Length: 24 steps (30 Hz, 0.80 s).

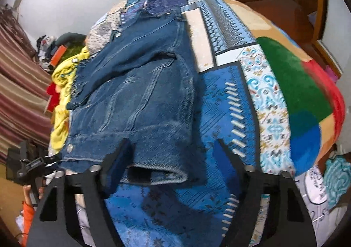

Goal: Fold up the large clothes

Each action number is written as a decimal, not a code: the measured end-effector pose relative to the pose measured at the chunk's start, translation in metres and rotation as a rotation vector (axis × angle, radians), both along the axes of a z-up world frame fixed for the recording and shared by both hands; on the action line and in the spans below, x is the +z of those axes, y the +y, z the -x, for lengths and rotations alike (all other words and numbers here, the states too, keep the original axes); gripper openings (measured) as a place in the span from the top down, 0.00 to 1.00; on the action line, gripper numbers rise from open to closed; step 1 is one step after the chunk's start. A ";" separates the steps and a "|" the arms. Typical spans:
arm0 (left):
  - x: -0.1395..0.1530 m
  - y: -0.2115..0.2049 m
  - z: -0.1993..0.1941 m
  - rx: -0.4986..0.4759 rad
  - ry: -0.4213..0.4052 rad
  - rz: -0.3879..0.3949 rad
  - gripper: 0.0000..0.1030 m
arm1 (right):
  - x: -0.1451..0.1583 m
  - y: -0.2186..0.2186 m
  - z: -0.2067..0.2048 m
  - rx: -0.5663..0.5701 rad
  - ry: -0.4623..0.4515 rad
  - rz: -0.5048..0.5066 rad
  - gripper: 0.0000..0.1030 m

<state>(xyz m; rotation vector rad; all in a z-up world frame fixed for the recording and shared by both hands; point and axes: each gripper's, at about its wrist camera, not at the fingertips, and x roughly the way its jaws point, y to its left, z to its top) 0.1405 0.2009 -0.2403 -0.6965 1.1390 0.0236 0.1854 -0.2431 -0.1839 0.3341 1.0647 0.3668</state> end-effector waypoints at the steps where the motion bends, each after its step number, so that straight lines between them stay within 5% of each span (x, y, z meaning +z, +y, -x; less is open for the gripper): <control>1: -0.001 -0.001 0.002 0.000 -0.003 0.013 0.51 | -0.001 0.002 0.001 0.011 0.001 -0.011 0.44; 10: 0.026 0.000 0.005 0.009 -0.084 -0.044 0.83 | 0.013 0.011 0.000 0.046 -0.061 0.001 0.86; 24: 0.119 0.005 -0.058 0.001 -0.314 -0.145 0.90 | 0.070 0.039 -0.046 0.102 -0.268 -0.007 0.90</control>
